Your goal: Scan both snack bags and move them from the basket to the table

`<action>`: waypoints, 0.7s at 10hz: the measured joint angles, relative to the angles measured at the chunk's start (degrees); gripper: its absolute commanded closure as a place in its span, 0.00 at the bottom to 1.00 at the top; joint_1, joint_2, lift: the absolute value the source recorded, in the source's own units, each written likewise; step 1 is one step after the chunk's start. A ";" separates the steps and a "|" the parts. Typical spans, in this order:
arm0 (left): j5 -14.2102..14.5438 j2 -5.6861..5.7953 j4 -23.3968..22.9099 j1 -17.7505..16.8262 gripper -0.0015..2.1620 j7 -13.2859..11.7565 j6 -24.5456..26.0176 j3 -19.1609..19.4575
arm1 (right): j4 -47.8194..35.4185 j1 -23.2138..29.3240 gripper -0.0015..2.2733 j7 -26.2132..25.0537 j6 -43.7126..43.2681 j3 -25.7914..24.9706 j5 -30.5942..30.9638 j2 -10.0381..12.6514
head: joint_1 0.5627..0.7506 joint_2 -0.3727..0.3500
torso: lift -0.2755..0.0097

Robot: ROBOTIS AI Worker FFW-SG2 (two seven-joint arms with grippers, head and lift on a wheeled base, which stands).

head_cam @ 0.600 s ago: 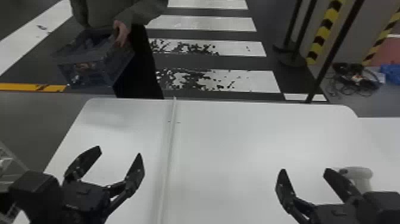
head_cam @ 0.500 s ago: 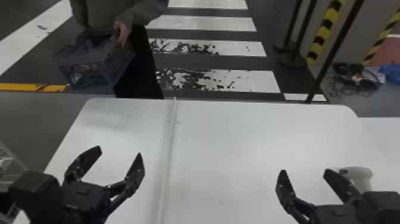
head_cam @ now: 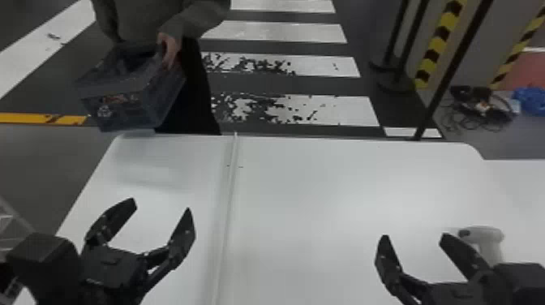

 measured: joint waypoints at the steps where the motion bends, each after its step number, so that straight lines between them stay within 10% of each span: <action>1: 0.00 0.00 -0.05 0.00 0.06 0.00 -0.01 0.00 | -0.34 0.23 0.06 0.18 0.00 -0.06 0.00 -0.01 | 0.70 0.50 | 0.62; 7: 0.06 0.06 -0.80 0.20 0.06 -1.13 -0.17 0.09 | -0.59 0.45 0.06 0.27 -0.01 -0.17 0.00 -0.01 | 0.70 0.49 | 0.62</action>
